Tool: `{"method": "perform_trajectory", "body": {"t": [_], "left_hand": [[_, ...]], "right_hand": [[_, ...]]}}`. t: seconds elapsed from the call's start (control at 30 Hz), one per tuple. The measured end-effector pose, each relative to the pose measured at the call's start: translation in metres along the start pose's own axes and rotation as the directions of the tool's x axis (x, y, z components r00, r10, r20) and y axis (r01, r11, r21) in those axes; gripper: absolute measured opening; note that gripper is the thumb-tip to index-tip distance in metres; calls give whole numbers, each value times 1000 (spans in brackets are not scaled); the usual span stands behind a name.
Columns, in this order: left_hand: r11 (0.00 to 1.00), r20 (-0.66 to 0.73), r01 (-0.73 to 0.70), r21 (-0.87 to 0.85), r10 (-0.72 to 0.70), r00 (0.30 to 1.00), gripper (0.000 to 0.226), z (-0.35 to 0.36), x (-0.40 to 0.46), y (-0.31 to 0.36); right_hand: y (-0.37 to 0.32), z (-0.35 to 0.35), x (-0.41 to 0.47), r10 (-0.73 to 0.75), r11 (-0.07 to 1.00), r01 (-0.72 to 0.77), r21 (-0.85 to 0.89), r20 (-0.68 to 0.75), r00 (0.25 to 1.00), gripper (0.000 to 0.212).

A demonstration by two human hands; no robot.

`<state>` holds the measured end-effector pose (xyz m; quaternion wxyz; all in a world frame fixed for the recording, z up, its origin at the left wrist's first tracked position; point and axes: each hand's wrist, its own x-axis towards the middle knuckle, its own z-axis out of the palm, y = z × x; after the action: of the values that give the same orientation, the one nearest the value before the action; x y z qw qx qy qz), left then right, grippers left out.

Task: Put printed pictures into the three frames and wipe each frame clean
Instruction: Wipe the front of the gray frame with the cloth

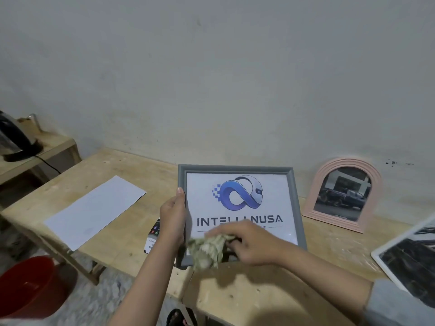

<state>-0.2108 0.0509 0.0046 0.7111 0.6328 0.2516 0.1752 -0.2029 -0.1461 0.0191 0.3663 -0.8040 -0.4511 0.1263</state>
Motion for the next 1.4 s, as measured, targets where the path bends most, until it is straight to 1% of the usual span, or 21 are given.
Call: {"method": "perform_trajectory", "body": {"t": [0.03, 0.1, 0.17, 0.27, 0.33, 0.4, 0.47, 0.53, 0.57, 0.63, 0.73, 0.83, 0.9, 0.97, 1.07, 1.13, 1.17, 1.23, 1.3, 1.37, 1.4], "left_hand": [[1000, 9, -11, 7, 11, 1000, 40, 0, 0, -1], [999, 23, -32, 37, 32, 999, 41, 1, -1, -1], [998, 45, -50, 47, 48, 998, 47, 7, -5, 0], [985, 98, -136, 102, 126, 987, 64, 15, -10, 2], [971, 120, -204, 125, 189, 975, 75, 19, -12, 2], [950, 147, -279, 139, 259, 955, 72, 21, -13, 4], [941, 168, -307, 145, 282, 945, 69, 21, -12, 4], [952, 182, -270, 145, 243, 953, 64, 18, -9, 1], [958, 182, -249, 142, 222, 958, 60, 17, -9, 1], [971, 174, -206, 122, 184, 968, 62, 19, -12, 2], [975, 117, -189, 118, 175, 978, 53, 24, -17, 5], [972, 77, -178, 153, 168, 983, 54, 25, -12, 3], [976, 49, -158, 150, 153, 987, 61, 23, -6, 2], [981, 20, -149, 124, 148, 989, 59, 21, 0, 1], [977, -14, -172, 130, 175, 984, 51, 16, 2, 3], [969, -23, -184, 165, 190, 981, 51, 14, -2, 8], [965, -29, -188, 186, 196, 980, 52, 14, -3, 9], [955, -29, -196, 221, 208, 978, 52, 12, -5, 10], [936, 0, -235, 261, 244, 970, 51, 10, -7, 10], [912, 45, -289, 291, 289, 956, 50, 12, -10, 8], [904, 64, -308, 296, 303, 951, 50, 15, -14, 9]], "right_hand": [[3, -7, 3, -15, 999, 11, -34, -110, 994, 67], [13, -20, 12, -105, 981, 46, -189, -316, 943, 74], [26, -29, 23, -211, 924, 36, -381, -426, 880, 77], [32, -32, 36, -254, 850, -31, -526, -460, 851, 78], [30, -26, 39, -309, 818, 2, -575, -438, 844, 73], [27, -20, 40, -350, 803, 52, -594, -400, 847, 72], [27, -15, 40, -344, 819, 78, -569, -377, 860, 76], [30, -8, 36, -326, 834, 94, -543, -349, 879, 79], [31, -3, 33, -321, 836, 105, -539, -324, 890, 77], [32, 8, 24, -325, 830, 142, -539, -261, 909, 70], [31, 26, 10, -341, 816, 208, -539, -158, 926, 64], [31, 40, 0, -305, 851, 236, -469, -77, 949, 66], [33, 47, -8, -231, 915, 203, -350, -41, 972, 76], [32, 49, -16, -151, 967, 147, -209, -3, 989, 80], [26, 35, -20, -23, 999, 25, -32, 61, 998, 69], [23, 16, -18, 25, 1000, -25, -2, 97, 995, 59], [23, 6, -16, 42, 999, -42, -4, 78, 996, 58], [18, -17, -7, 48, 999, -48, -12, -56, 997, 61], [8, -41, 6, -66, 992, 37, -120, -246, 967, 65], [-2, -60, 23, -236, 945, 115, -305, -397, 887, 69], [-6, -66, 33, -301, 914, 123, -388, -441, 845, 71]]}}
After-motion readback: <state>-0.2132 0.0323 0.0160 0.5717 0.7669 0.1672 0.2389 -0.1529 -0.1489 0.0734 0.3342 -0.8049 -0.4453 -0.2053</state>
